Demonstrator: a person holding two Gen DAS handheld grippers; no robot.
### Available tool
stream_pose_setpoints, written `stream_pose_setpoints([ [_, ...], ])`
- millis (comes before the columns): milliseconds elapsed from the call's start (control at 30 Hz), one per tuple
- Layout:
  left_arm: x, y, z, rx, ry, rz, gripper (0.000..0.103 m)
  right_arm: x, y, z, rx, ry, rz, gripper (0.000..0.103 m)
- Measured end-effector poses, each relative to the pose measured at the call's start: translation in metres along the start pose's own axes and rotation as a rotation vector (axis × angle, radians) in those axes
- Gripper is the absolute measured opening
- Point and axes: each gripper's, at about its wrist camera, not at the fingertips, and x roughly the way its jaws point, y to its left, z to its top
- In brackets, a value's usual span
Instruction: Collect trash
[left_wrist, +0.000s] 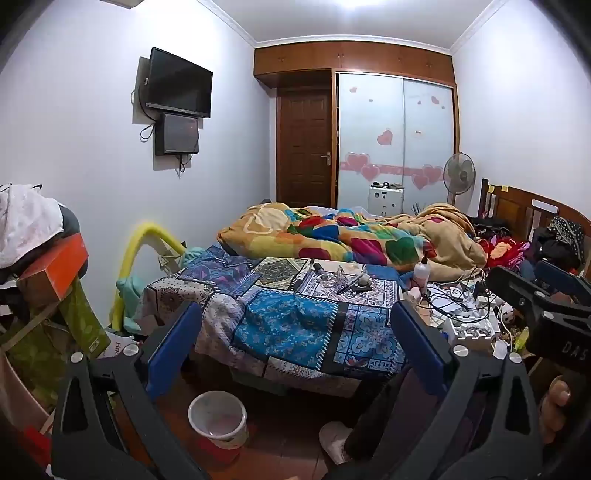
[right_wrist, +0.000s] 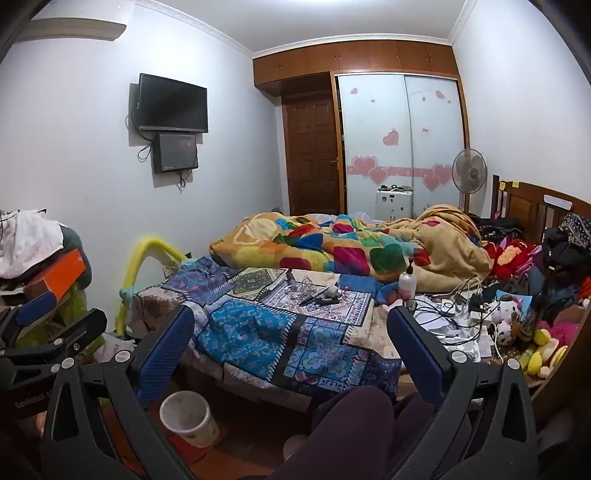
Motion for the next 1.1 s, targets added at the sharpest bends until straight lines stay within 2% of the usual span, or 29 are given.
stream_pose_setpoints([
  [367, -0.001, -0.008, -0.001, -0.015, 0.001, 0.014, 0.103, -0.001, 0.009, 0.005, -0.015, -0.019, 0.010, 0.103],
  [533, -0.002, 0.005, -0.001, -0.045, -0.001, 0.002, 0.103, -0.004, 0.014, 0.002, -0.040, -0.026, 0.025, 0.103],
  [1100, -0.008, 0.007, 0.002, -0.054, -0.008, 0.001, 0.103, -0.006, 0.021, 0.003, -0.061, -0.037, 0.025, 0.103],
])
